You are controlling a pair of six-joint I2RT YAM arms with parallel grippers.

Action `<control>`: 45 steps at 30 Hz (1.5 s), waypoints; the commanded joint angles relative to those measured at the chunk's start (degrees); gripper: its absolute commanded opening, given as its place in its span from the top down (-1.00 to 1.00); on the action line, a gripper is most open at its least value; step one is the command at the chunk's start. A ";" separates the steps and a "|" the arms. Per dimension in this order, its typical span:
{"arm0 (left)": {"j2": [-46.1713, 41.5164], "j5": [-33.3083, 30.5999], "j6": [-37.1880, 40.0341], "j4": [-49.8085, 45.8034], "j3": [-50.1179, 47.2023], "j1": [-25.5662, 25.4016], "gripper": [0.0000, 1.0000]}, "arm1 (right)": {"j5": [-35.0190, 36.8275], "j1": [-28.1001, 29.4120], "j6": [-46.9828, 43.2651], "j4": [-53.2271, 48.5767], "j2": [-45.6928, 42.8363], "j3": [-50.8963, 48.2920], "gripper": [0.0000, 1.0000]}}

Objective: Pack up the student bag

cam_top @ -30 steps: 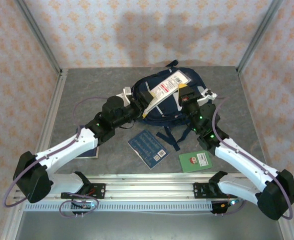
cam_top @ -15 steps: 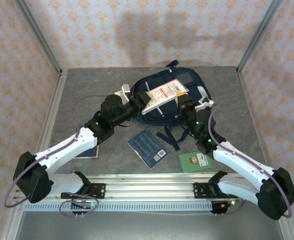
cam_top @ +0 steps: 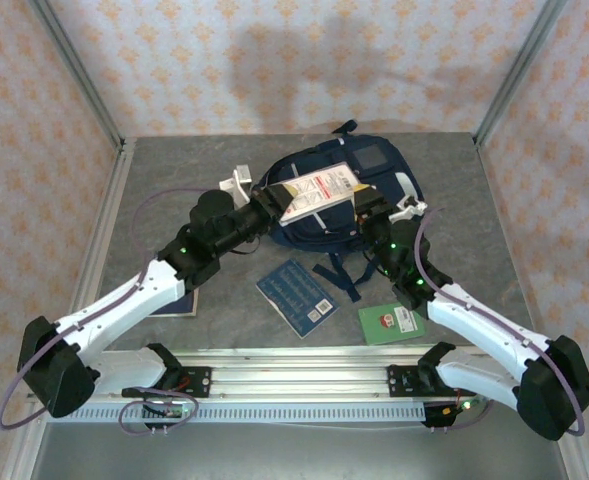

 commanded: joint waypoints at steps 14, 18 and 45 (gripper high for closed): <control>-16.32 -9.53 14.66 -31.29 -3.44 9.22 0.78 | -0.93 0.08 -28.93 -30.39 8.13 17.19 -0.05; -21.69 -15.56 20.87 -40.64 -1.78 9.70 0.79 | -9.89 -0.24 -44.61 -41.42 23.43 32.45 -0.13; -28.14 -16.36 28.91 -49.66 -5.59 9.73 0.77 | 7.32 2.00 -71.18 -76.67 77.48 86.77 0.40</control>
